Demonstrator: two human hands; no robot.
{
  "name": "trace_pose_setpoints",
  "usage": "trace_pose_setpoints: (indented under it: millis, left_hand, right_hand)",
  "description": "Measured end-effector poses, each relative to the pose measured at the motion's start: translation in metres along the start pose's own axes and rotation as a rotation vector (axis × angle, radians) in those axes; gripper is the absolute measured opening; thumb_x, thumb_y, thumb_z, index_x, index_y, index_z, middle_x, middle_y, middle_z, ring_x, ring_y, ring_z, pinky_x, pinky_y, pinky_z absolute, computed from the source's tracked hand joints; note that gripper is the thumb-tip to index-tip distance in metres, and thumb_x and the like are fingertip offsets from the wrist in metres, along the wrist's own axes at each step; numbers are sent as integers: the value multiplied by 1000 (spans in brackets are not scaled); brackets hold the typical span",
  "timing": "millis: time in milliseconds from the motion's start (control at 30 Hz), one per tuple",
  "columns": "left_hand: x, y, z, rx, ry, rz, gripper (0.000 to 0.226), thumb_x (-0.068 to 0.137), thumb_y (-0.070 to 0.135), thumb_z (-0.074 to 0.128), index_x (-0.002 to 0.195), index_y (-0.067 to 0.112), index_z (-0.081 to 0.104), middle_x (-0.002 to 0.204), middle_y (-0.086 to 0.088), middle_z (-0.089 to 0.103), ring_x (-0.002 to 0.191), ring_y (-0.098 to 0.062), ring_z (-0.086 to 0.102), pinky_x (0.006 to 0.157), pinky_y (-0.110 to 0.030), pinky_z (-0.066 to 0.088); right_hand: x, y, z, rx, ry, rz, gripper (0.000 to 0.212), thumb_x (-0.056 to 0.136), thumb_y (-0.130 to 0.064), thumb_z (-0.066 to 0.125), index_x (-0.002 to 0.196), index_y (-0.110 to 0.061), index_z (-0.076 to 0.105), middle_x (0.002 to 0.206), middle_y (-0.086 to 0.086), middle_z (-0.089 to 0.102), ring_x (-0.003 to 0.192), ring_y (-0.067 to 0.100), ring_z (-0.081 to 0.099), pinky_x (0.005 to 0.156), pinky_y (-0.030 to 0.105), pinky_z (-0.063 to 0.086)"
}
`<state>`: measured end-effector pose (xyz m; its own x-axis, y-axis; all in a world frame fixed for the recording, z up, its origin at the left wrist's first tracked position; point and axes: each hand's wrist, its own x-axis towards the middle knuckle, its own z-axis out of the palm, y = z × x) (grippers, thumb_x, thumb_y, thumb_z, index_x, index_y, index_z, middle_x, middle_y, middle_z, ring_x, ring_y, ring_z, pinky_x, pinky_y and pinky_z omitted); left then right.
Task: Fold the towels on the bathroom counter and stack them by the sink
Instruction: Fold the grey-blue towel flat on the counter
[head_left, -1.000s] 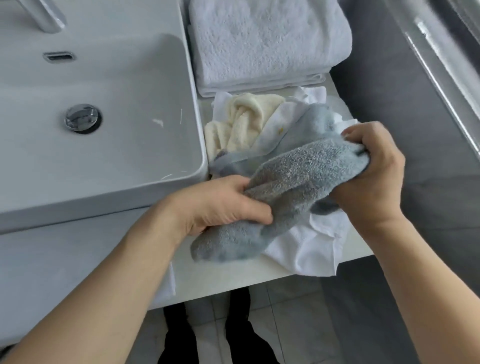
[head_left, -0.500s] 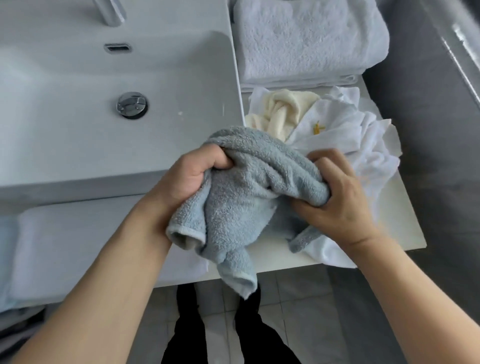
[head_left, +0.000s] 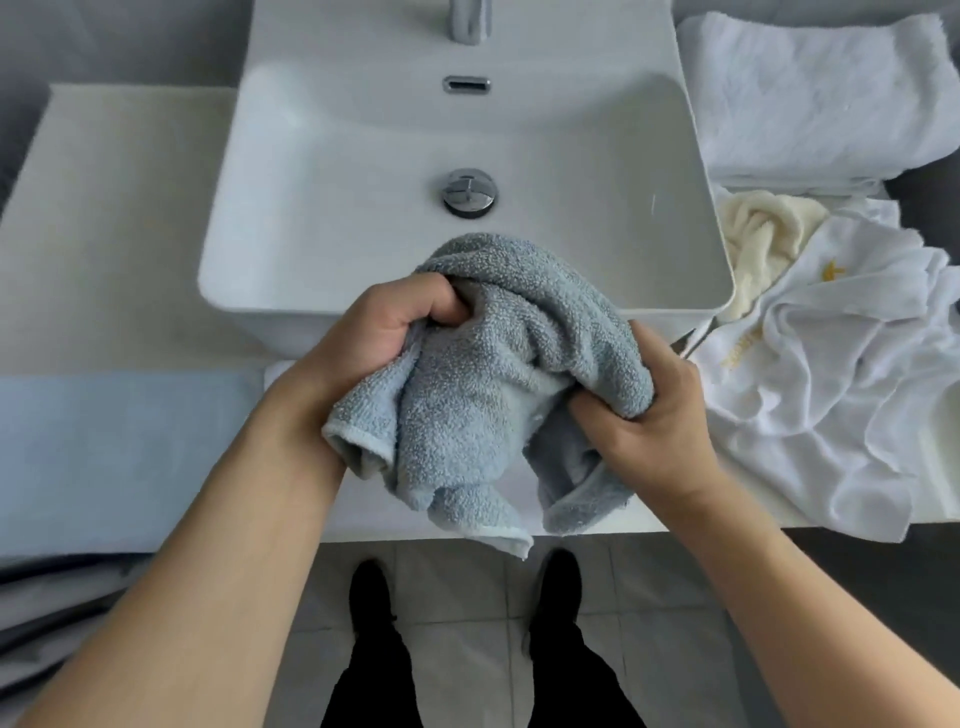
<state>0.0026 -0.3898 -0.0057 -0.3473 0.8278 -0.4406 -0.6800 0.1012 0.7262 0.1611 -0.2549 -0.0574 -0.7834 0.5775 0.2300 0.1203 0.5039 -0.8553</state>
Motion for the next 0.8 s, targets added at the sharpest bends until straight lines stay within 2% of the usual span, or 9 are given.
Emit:
trace_pose_setpoints:
  millis: [100,333,433,467,500,600,667,733,800]
  left_hand:
    - [-32,27,-48,3,-6,48,25,66,8,50,49,15,68,54,-3,61,50,-13,60,52,-20,52]
    - [-89,81,-146,63,134,193,49,83,3,37,48,14,68,54,-2,64,51,-12,63,51,-18,51]
    - [-103,99,-190,140,223,197,21,80,16,49,74,12,69,78,-14,65,76,-24,65,75,-39,57]
    - [-108,108,-206,215,308,231,17,74,19,54,81,10,67,85,-16,63,84,-27,62,83,-50,53]
    - [-112,117,-222,309,403,302,17,70,20,57,79,10,66,83,-15,61,85,-26,58,82,-50,51]
    - [-127,146,-270,561,612,650,16,71,15,53,64,1,54,65,2,49,70,-12,48,63,-27,39]
    - [-133,162,-306,887,674,846,16,74,17,52,61,9,47,58,14,45,58,-4,44,54,-22,36]
    - [-135,168,-346,1213,728,965,13,75,22,53,68,12,57,59,6,58,57,-16,56,53,-29,43]
    - [-134,161,-385,1421,747,979,23,76,27,56,84,9,68,71,-8,67,67,-33,63,56,-38,50]
  right_hand:
    - [3,-38,54,8,7,-26,32,65,-23,56,79,6,54,60,10,51,56,29,44,51,39,42]
    - [31,-104,172,110,-39,-59,20,67,-22,58,74,-7,46,61,-7,46,55,8,40,51,30,39]
    - [44,-127,219,142,-64,-60,20,69,-23,59,78,-8,49,65,-6,52,59,13,47,54,34,44]
    - [50,-134,235,149,-73,-61,20,69,-23,60,79,-9,49,67,-3,53,61,16,49,56,36,44]
    - [56,-143,251,157,-77,-53,19,70,-21,61,79,-11,48,68,-2,53,62,16,49,56,37,45]
    - [77,-168,301,144,-63,-58,21,69,-14,63,80,-12,45,73,1,52,65,18,46,59,35,43]
    - [94,-178,330,58,17,-134,23,69,-13,65,84,-11,47,80,3,53,71,15,46,62,26,40]
    - [107,-179,353,-59,122,-294,28,68,-13,67,89,-9,51,90,4,54,81,14,48,66,21,37]
    - [112,-171,370,-237,120,-459,31,66,-13,71,89,-4,54,96,11,57,85,26,52,70,27,39]
